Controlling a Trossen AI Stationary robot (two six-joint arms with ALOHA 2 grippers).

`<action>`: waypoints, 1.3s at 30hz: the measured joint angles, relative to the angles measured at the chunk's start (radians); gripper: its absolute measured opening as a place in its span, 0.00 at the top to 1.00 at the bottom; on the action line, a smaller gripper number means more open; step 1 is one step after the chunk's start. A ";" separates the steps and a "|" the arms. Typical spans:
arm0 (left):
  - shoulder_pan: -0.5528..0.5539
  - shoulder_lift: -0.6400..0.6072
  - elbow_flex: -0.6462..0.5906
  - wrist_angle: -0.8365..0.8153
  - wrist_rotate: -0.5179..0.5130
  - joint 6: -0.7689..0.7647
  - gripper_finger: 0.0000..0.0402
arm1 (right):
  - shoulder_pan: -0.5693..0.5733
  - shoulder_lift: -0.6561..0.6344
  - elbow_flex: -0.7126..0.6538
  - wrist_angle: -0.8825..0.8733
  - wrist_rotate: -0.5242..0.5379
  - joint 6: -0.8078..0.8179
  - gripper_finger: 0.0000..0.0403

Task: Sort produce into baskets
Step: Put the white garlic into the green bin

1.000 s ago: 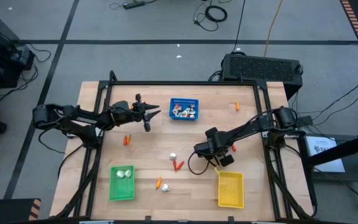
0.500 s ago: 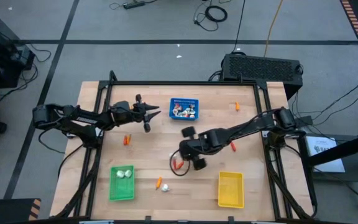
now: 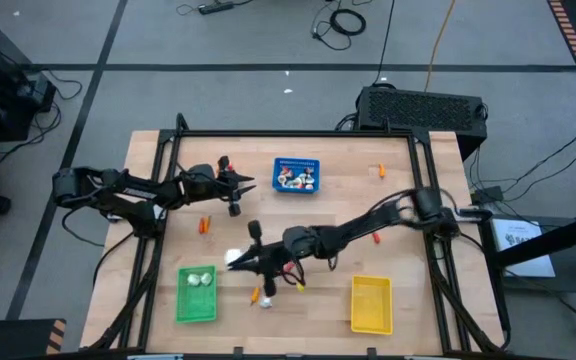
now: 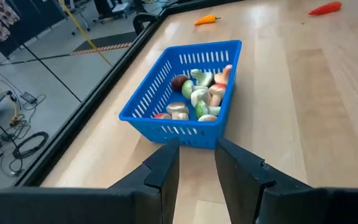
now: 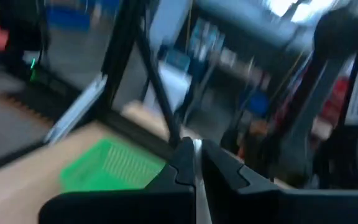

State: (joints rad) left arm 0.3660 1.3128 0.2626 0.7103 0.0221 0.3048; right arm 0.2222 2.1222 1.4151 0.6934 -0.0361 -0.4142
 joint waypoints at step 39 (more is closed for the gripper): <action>0.000 0.000 0.000 -0.013 -0.024 0.023 0.72 | -0.054 0.688 0.804 0.110 -0.307 0.507 0.94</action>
State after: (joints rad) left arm 0.3664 1.3128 0.2626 0.6975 -0.0017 0.3279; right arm 0.1680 2.8098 2.2189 0.8029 -0.3427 0.0929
